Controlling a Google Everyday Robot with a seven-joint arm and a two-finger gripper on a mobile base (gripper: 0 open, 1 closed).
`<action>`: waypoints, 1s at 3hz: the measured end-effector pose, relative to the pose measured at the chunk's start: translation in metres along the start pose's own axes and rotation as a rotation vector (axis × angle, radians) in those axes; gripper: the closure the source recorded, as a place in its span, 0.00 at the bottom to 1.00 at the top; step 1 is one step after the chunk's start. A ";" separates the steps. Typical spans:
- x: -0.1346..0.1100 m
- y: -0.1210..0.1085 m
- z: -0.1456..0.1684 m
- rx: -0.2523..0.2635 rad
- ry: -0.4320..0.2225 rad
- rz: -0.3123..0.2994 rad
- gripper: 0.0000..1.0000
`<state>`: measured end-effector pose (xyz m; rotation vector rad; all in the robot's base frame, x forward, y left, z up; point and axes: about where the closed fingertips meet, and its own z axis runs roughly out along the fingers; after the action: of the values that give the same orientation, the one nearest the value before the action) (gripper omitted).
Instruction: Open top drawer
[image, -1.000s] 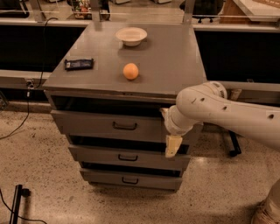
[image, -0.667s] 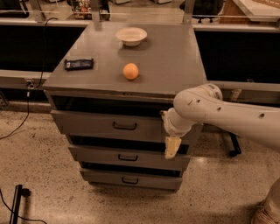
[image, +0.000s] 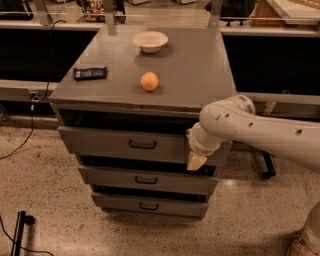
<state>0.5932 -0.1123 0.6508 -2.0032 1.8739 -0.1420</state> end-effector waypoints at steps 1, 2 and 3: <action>0.000 0.006 -0.007 0.000 -0.006 0.000 0.30; -0.008 0.019 -0.022 -0.019 -0.056 -0.015 0.32; -0.027 0.053 -0.039 -0.091 -0.142 -0.072 0.37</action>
Offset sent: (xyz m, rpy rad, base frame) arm -0.0538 0.0092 0.0309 0.1103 0.0407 0.1128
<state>0.5281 -0.0955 0.6734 -2.0837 1.7502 0.0653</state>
